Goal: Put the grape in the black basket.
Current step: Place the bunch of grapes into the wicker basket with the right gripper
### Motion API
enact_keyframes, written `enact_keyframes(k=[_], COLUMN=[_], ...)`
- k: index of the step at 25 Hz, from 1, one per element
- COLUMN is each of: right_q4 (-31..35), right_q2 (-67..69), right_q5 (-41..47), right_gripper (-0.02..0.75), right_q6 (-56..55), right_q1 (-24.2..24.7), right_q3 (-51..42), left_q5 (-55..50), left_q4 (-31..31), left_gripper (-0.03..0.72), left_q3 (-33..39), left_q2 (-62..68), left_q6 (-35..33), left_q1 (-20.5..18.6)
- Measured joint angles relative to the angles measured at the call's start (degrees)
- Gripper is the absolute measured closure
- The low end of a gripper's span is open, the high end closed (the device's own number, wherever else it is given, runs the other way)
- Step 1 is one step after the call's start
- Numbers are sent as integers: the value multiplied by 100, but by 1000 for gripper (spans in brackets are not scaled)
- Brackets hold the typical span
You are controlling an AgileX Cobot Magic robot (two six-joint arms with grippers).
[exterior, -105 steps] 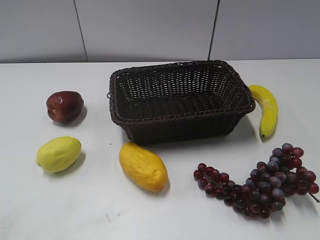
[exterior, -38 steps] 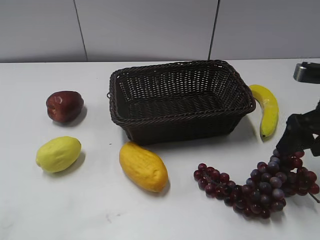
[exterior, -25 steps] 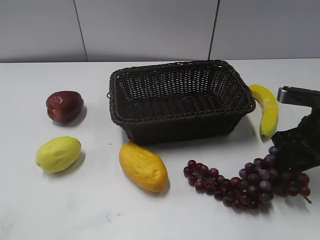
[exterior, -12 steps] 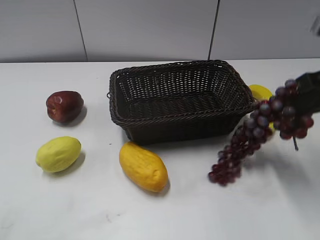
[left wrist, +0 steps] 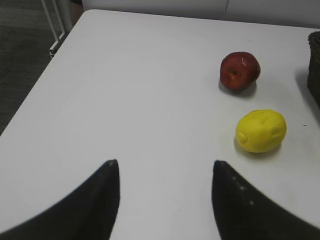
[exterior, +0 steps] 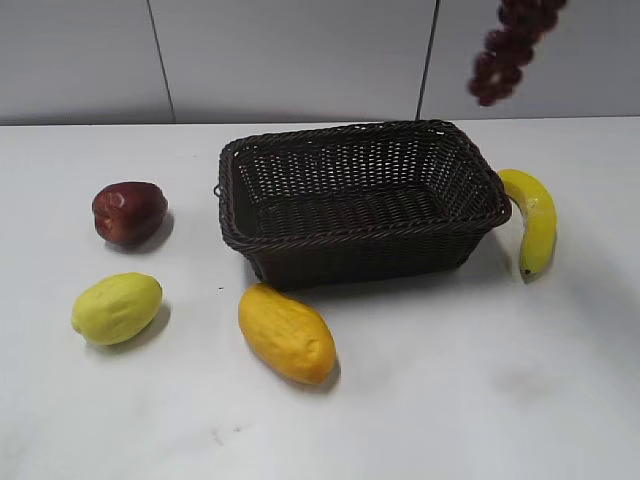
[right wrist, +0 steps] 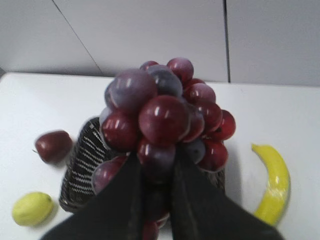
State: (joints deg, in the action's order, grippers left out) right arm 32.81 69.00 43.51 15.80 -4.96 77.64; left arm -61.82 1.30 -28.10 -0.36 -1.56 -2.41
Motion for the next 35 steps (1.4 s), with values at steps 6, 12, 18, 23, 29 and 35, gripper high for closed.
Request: enact_keyframes(k=[6, 12, 18, 23, 29, 35], right_q4=[1132, 1402, 1378, 1054, 649, 585], right_q2=[679, 1559, 2573, 3455, 4347, 4529], right_q5=[29, 39, -70, -89, 104, 466], right_gripper=[670, 670, 673, 676, 581, 214], right_q6=[566, 989, 1194, 1204, 1204, 1199], right_q1=[-7, -465, -1051, -1202, -1238, -1244], right_q3=[771, 820, 820, 820, 820, 858], left_q5=[0, 0, 0, 0, 0, 0], left_q4=[5, 6, 0, 1, 6, 3], left_gripper=[136, 136, 136, 136, 136, 136], left_q3=[0, 0, 0, 0, 0, 0], left_q2=[0, 0, 0, 0, 0, 0], left_q6=[0, 0, 0, 0, 0, 0], left_q1=[0, 0, 0, 0, 0, 0])
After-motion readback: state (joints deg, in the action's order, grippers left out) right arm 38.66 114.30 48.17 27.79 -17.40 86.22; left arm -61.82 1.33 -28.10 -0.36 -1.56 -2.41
